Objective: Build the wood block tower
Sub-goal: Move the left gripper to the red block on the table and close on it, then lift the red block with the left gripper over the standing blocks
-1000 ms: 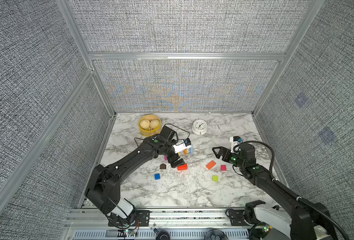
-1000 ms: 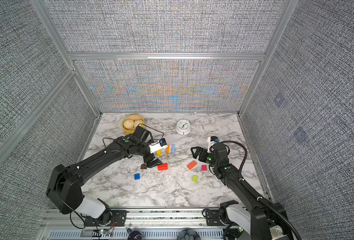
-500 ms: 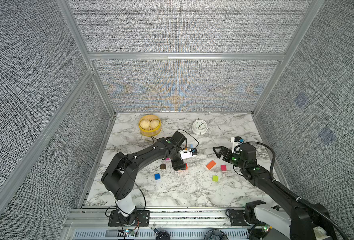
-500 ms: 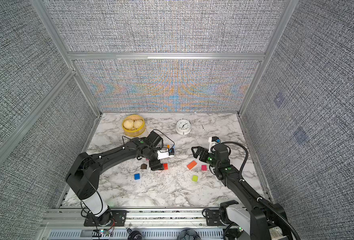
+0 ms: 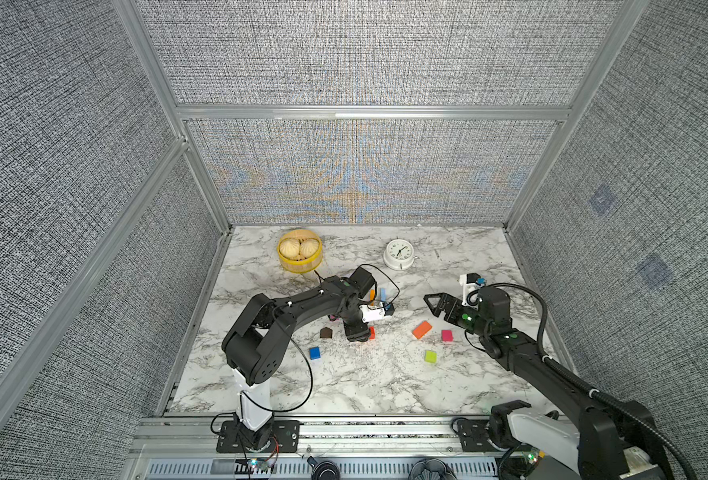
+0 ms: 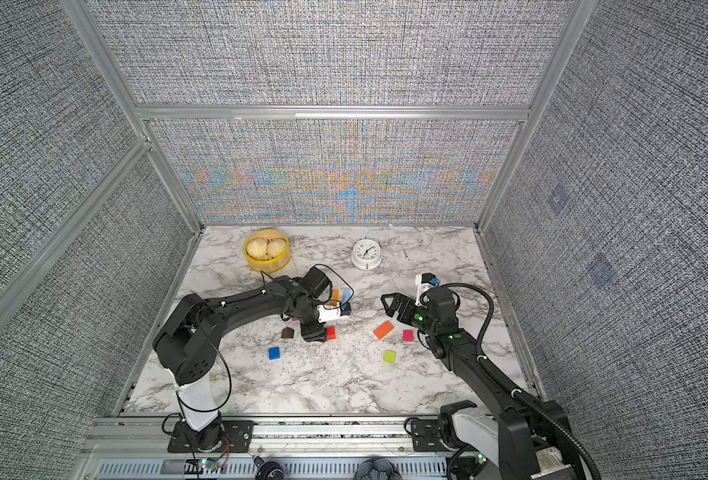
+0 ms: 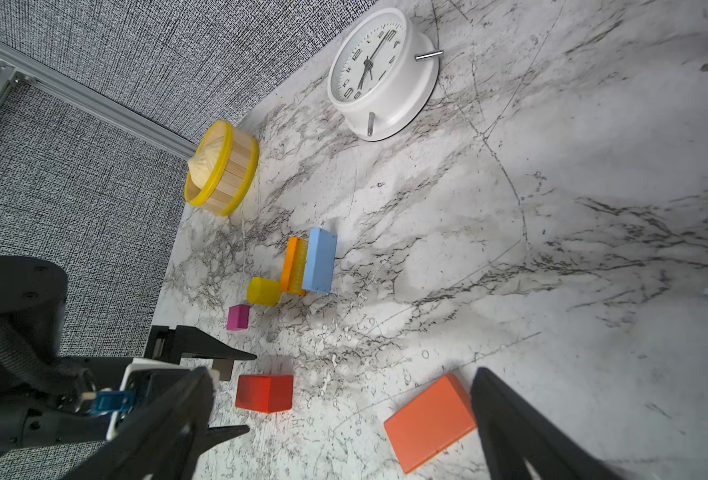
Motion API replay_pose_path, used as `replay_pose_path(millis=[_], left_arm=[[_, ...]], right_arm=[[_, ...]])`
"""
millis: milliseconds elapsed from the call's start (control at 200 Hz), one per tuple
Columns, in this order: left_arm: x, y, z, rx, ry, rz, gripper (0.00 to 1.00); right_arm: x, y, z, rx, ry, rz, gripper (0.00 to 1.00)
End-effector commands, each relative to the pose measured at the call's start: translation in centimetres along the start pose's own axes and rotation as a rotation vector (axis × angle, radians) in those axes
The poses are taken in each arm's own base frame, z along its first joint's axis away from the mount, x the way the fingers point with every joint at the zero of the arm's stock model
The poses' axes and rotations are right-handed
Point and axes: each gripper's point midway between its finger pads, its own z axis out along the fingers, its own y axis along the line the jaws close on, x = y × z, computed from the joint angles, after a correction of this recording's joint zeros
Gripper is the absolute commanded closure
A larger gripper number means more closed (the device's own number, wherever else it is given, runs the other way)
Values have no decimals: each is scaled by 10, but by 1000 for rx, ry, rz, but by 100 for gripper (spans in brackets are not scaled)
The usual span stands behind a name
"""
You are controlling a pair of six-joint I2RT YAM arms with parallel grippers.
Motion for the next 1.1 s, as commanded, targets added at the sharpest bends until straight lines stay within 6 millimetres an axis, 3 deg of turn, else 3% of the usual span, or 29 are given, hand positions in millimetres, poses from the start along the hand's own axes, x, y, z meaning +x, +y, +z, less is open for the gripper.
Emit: replay_pose_path(millis=[0, 460, 875, 1095], left_arm=[[-2, 3, 2, -6, 1, -6, 43], [-4, 3, -2, 14, 23, -2, 73], [-25, 20, -24, -30, 20, 80, 74], [-47, 37, -34, -56, -8, 142, 74]], right_arm=[[-4, 4, 1, -18, -10, -15, 2], [-1, 6, 6, -41, 9, -9, 2], [3, 1, 12, -38, 26, 3, 1], [5, -1, 15, -35, 36, 3, 1]])
